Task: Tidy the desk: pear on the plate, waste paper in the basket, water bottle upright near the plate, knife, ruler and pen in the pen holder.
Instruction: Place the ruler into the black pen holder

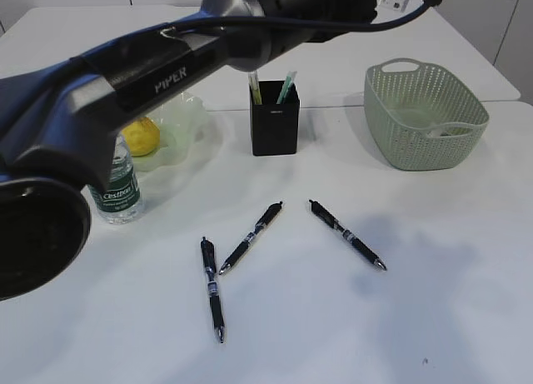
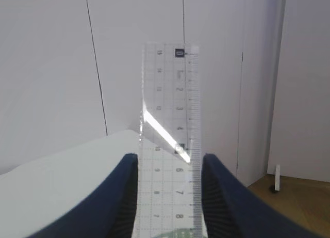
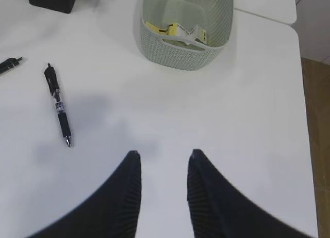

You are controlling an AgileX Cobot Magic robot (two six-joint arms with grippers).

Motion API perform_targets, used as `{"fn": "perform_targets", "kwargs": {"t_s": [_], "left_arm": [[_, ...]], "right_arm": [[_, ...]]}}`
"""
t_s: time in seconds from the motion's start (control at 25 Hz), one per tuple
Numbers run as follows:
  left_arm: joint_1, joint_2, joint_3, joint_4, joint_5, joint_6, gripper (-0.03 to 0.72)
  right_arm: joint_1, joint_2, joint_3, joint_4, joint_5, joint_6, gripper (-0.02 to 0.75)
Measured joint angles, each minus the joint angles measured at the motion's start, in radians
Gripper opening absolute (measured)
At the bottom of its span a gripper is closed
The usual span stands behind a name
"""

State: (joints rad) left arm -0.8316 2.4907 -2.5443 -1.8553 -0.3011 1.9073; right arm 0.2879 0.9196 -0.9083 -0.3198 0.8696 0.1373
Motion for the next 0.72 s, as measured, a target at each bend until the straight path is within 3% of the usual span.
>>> {"fn": "perform_targets", "kwargs": {"t_s": [0.72], "left_arm": [[0.0, -0.067, 0.0, 0.021, 0.241, 0.0, 0.265]], "right_arm": [[0.0, 0.288, 0.0, -0.002, -0.131, 0.042, 0.261]]}}
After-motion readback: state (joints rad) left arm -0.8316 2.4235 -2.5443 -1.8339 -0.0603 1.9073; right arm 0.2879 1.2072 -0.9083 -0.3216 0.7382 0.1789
